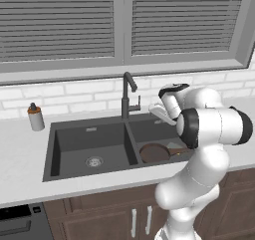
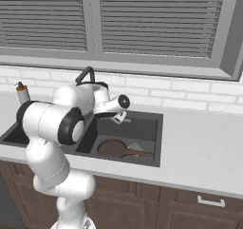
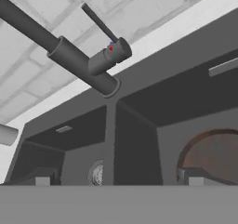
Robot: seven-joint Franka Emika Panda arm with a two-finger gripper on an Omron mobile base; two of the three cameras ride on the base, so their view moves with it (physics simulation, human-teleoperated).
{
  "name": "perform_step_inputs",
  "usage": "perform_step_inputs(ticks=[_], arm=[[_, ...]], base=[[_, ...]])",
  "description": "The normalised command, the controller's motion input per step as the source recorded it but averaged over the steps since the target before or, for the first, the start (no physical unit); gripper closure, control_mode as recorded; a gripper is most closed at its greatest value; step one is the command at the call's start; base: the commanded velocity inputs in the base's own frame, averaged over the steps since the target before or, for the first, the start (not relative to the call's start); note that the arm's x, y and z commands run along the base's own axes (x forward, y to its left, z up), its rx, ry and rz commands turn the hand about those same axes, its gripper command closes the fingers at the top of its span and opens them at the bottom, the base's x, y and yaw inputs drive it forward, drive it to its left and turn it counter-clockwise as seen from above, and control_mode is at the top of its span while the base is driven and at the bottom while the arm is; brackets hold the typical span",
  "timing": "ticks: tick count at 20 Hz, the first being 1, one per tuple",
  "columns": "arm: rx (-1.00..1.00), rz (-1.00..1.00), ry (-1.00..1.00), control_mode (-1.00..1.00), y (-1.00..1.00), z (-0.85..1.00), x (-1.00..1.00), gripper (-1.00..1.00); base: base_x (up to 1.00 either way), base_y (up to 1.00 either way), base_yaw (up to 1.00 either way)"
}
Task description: Pick the pan and sponge and place them into the sink. Then turn on the water.
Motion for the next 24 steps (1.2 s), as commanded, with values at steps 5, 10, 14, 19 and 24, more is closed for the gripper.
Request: perform_step_inputs(ticks=[5, 10, 14, 19, 24], arm=[[0.00, -0.01, 0.05, -1.00, 0.00, 0.00, 0.25, -1.00], [0.01, 0.00, 0.01, -1.00, 0.00, 0.00, 0.19, -1.00], [0.04, 0.00, 0.00, -1.00, 0.00, 0.00, 0.16, -1.00], [0.05, 0.00, -0.01, -1.00, 0.11, 0.00, 0.11, -1.00], [0.04, 0.00, 0.00, -1.00, 0.11, 0.00, 0.10, -1.00]], base=[[0.00, 0.00, 0.00], [0.00, 0.00, 0.00], [0.00, 0.00, 0.00], [0.00, 0.00, 0.00], [0.00, 0.00, 0.00]])
